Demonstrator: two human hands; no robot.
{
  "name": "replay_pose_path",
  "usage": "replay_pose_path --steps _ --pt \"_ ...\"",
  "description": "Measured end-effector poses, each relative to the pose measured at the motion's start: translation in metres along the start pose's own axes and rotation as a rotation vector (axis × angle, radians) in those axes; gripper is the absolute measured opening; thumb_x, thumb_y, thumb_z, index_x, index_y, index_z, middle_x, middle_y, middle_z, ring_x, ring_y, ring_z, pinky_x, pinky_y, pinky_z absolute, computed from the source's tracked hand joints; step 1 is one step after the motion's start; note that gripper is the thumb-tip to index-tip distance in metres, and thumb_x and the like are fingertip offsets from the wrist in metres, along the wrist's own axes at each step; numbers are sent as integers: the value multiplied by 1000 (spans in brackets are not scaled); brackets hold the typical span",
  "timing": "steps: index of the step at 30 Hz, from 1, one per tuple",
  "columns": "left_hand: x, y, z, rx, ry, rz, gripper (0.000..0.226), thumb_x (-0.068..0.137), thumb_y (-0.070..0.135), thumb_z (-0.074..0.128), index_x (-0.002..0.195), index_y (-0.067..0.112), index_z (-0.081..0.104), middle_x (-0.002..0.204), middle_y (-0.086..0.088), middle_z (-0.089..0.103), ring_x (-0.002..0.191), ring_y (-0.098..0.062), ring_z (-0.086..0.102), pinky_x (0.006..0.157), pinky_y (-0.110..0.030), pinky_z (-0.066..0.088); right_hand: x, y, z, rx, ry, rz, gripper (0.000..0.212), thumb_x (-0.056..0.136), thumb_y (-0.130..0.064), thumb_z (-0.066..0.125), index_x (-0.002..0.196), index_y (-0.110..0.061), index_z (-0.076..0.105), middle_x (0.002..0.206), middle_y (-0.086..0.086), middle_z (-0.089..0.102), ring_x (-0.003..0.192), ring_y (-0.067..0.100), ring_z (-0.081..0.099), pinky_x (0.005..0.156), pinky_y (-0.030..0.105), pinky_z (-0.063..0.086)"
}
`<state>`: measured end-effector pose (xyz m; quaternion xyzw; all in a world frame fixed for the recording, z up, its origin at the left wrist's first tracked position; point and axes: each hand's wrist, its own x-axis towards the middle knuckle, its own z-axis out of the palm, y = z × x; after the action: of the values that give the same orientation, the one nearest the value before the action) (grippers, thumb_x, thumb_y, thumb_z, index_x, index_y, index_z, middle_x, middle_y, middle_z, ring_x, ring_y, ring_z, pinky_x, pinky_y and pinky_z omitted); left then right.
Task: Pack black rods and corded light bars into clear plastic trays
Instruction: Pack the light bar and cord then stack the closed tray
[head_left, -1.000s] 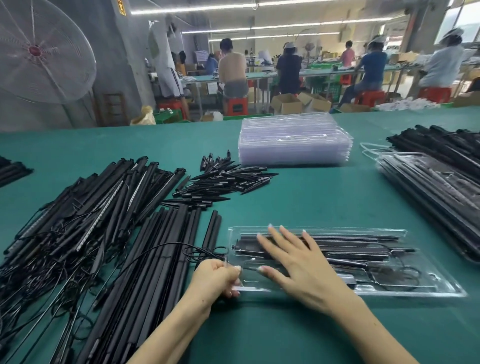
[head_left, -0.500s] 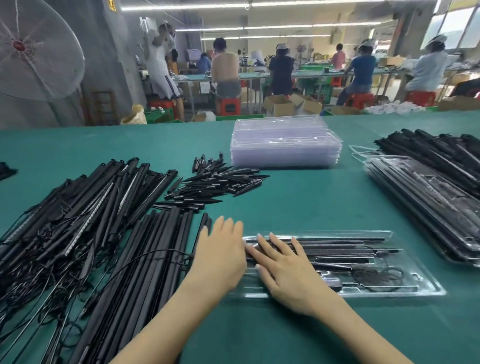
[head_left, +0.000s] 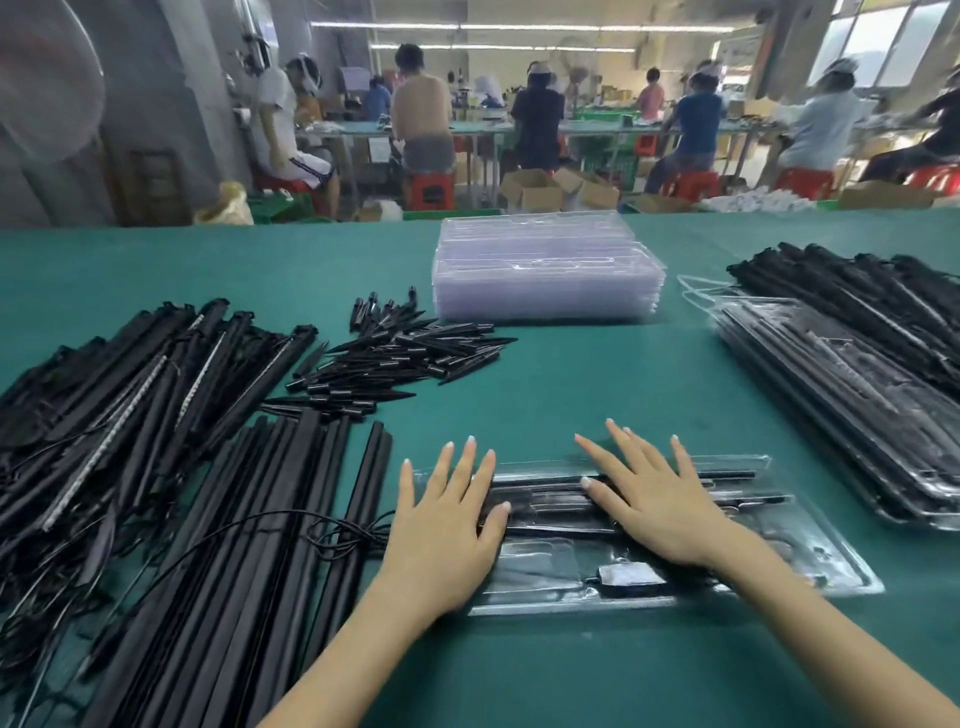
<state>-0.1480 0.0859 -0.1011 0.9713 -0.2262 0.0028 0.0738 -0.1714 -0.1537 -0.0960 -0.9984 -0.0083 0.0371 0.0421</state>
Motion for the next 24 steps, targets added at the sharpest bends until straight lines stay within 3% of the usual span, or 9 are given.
replay_pose_path --steps 3,8,11,14,18,24 --pt "-2 2 -4 6 -40 -7 58 100 48 11 151 29 -9 157 7 -19 144 -14 -22 114 -50 -18 1 1 4 -11 22 11 54 95 -59 11 147 -49 -3 159 -7 -14 146 9 -9 116 48 -12" --pt "9 20 -18 -36 -155 -54 60 100 39 17 153 17 -3 159 -8 -11 145 -29 -19 111 -59 -17 6 0 -11 20 -131 33 55 98 -55 16 148 -45 -5 160 -8 -11 146 8 -5 115 47 -13" --pt "19 40 -15 -101 -125 52 60 100 44 19 153 25 -2 159 -3 -13 144 -22 -22 109 -59 -21 5 3 -16 101 -164 0 55 101 -49 17 141 -42 -20 159 -7 -14 146 7 -7 115 43 -16" --pt "23 44 -5 -70 -42 131 60 99 53 19 152 33 -2 159 5 -12 144 -14 -20 110 -55 -23 0 11 -22 314 -70 -47 52 103 -37 21 137 -40 -18 160 -1 -6 146 5 -4 116 34 -14" --pt "25 39 7 -68 11 137 61 98 55 17 152 33 -3 159 8 -13 144 -11 -19 111 -53 -22 -8 33 -13 65 -33 82 53 101 -46 12 140 -40 -23 159 -6 -11 147 9 -3 115 44 -11" --pt "27 37 9 -74 -32 133 64 97 56 20 152 31 -2 158 8 -13 145 -11 -19 111 -53 -23 -7 32 -5 48 -17 98 52 100 -51 11 142 -44 -19 159 -8 -11 147 9 -3 116 46 -12"
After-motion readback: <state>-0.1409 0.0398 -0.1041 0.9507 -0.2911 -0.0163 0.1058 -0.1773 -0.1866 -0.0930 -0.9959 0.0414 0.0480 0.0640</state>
